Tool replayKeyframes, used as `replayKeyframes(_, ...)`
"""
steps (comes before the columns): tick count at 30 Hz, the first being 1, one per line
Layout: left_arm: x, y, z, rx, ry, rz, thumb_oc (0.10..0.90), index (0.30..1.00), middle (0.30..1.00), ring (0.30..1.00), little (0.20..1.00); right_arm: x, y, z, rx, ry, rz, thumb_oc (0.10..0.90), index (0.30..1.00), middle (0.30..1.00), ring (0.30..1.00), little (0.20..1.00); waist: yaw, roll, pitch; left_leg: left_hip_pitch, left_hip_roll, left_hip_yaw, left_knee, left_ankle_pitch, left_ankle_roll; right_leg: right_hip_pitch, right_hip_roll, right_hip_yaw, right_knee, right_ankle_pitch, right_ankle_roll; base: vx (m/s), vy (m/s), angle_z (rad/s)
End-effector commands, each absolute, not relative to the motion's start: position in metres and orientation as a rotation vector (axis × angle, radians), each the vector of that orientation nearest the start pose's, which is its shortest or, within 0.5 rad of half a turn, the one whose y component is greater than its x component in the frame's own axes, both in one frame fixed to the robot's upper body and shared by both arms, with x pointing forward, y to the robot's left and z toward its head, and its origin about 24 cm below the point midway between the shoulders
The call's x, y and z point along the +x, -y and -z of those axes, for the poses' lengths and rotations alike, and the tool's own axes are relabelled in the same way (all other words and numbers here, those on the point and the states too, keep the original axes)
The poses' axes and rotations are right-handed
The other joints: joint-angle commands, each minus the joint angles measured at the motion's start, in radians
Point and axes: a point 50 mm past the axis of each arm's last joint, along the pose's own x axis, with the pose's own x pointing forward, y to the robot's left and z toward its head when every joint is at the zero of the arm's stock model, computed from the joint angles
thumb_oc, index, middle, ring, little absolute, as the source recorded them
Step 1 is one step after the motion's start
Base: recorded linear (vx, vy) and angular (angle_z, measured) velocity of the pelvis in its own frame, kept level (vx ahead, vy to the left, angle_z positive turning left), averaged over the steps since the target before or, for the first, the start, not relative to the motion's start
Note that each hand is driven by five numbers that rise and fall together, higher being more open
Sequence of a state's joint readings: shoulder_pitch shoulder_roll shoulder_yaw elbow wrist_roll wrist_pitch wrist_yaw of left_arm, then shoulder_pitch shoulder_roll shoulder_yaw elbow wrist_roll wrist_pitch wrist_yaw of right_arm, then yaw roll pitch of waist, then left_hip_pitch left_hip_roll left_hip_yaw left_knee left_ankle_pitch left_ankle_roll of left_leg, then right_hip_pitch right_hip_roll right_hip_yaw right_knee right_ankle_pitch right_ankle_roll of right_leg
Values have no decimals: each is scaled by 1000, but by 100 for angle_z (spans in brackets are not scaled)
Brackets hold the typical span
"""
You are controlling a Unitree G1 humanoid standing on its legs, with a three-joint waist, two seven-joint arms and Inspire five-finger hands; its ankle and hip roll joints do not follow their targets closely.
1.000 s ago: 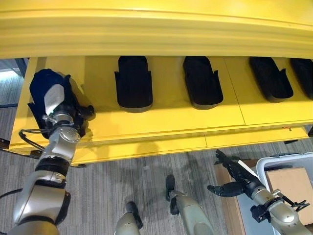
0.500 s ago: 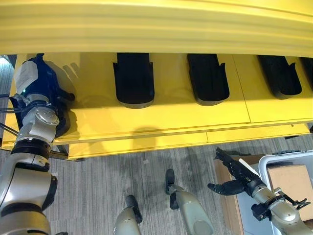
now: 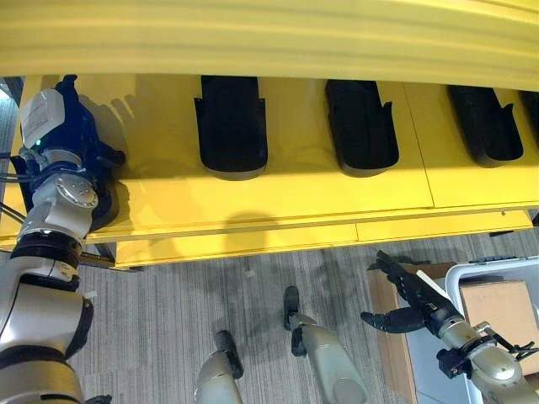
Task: Move parts from the plastic box to the shelf.
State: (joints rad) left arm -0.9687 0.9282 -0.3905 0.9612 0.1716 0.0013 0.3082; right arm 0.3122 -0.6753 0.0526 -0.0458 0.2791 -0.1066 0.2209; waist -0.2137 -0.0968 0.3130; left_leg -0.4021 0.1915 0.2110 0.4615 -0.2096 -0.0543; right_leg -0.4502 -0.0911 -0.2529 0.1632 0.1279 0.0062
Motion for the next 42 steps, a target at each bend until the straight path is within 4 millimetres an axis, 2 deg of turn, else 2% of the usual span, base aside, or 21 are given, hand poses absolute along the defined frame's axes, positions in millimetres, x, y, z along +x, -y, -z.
replayKeyframes(1, 348, -349, -280, 1160, 284, -670, 900, 1000, 1000, 1000, 1000, 191, 261, -74, -404, -22, -273, 900, 1000, 1000, 1000, 1000, 16, 19, -65, 9, 41, -31, -56, 69, -29, 81, -92, 69, 131, -161, 143, 0, 0, 0)
replayKeyframes(5, 337, -331, -289, 1059, 452, -600, 900, 1000, 1000, 1000, 1000, 191, 262, -72, -403, -26, -264, 900, 1000, 1000, 1000, 1000, 34, 26, -64, 23, 39, -36, -67, 74, -32, 100, -94, 63, 130, -166, 138, 0, 0, 0)
replayKeyframes(6, 337, -332, -288, 1059, 450, -601, 900, 1000, 1000, 1000, 1000, 191, 262, -72, -405, -26, -265, 900, 1000, 1000, 1000, 1000, 32, 27, -64, 24, 39, -36, -67, 75, -32, 101, -94, 63, 129, -166, 138, 0, 0, 0)
replayKeyframes(9, 322, -322, -290, 1021, 557, -550, 900, 1000, 1000, 1000, 1000, 189, 265, -70, -412, -38, -252, 900, 1000, 1000, 1000, 1000, 51, 29, -62, 37, 36, -42, -81, 80, -34, 114, -95, 61, 124, -166, 135, -3, -10, 1)
replayKeyframes(14, 292, -313, -275, 921, 647, -452, 900, 1000, 1000, 1000, 1000, 185, 271, -66, -429, -61, -224, 900, 1000, 1000, 1000, 1000, 74, 39, -63, 63, 37, -45, -104, 90, -37, 134, -95, 53, 117, -168, 131, -5, -12, 1)
replayKeyframes(15, 284, -317, -269, 904, 643, -458, 900, 1000, 1000, 1000, 1000, 185, 271, -65, -436, -66, -225, 900, 1000, 1000, 1000, 1000, 72, 42, -65, 69, 36, -46, -110, 95, -36, 142, -94, 53, 113, -167, 130, -2, -17, 5)
replayKeyframes(19, 284, -317, -269, 903, 642, -460, 900, 1000, 1000, 1000, 1000, 185, 271, -65, -437, -67, -227, 900, 1000, 1000, 1000, 1000, 70, 43, -64, 71, 37, -46, -108, 92, -37, 144, -94, 52, 114, -169, 131, -20, -16, 6)
replayKeyframes(20, 258, -305, -241, 840, 647, -354, 900, 1000, 1000, 1000, 1000, 185, 273, -67, -448, -62, -213, 900, 1000, 1000, 1000, 1000, 89, 49, -62, 93, 33, -43, -144, 133, -32, 162, -100, 37, 102, -153, 117, -86, -59, 7)
replayKeyframes(21, 257, -305, -240, 839, 645, -355, 900, 1000, 1000, 1000, 1000, 185, 273, -67, -449, -63, -215, 900, 1000, 1000, 1000, 1000, 87, 49, -63, 95, 33, -43, -146, 134, -32, 164, -100, 37, 101, -153, 117, -83, -62, 9)
replayKeyframes(25, 241, -295, -209, 788, 587, -285, 900, 1000, 1000, 1000, 1000, 185, 273, -69, -457, -52, -214, 900, 1000, 1000, 1000, 1000, 99, 53, -61, 132, 28, -46, -176, 146, -32, 196, -100, 26, 97, -158, 115, 2, -14, 7)
replayKeyframes(32, 223, -274, -183, 785, 538, -157, 900, 1000, 1000, 1000, 1000, 182, 274, -69, -471, -60, -220, 900, 1000, 1000, 1000, 1000, 110, 60, -59, 171, 29, -52, -210, 156, -34, 228, -99, 10, 95, -167, 111, 11, -20, 7)
replayKeyframes(33, 217, -264, -174, 794, 512, -84, 900, 1000, 1000, 1000, 1000, 181, 273, -71, -473, -52, -219, 900, 1000, 1000, 1000, 1000, 116, 62, -58, 179, 29, -54, -216, 159, -33, 235, -97, 5, 95, -171, 110, 0, 0, 0)
replayKeyframes(36, 210, -253, -164, 838, 484, -15, 900, 1000, 1000, 1000, 1000, 181, 272, -74, -482, -41, -225, 900, 1000, 1000, 1000, 1000, 121, 62, -59, 194, 30, -55, -226, 161, -32, 246, -96, -1, 97, -177, 109, 11, -22, 1)
replayKeyframes(38, 206, -249, -156, 800, 447, 30, 900, 1000, 1000, 1000, 1000, 180, 273, -75, -487, -39, -220, 900, 1000, 1000, 1000, 1000, 123, 65, -58, 197, 32, -57, -228, 162, -31, 249, -95, -4, 99, -181, 108, 3, -22, 7)
replayKeyframes(40, 204, -246, -153, 828, 433, 60, 900, 1000, 1000, 1000, 1000, 180, 273, -75, -486, -38, -219, 900, 1000, 1000, 1000, 1000, 123, 65, -58, 197, 33, -58, -228, 162, -30, 250, -94, -5, 99, -183, 107, 1, -10, 3)
replayKeyframes(42, 201, -241, -142, 830, 387, 112, 900, 1000, 1000, 1000, 1000, 179, 272, -76, -490, -31, -217, 900, 1000, 1000, 1000, 1000, 123, 65, -61, 198, 36, -60, -228, 163, -29, 249, -91, -7, 105, -189, 107, 4, -17, 1)
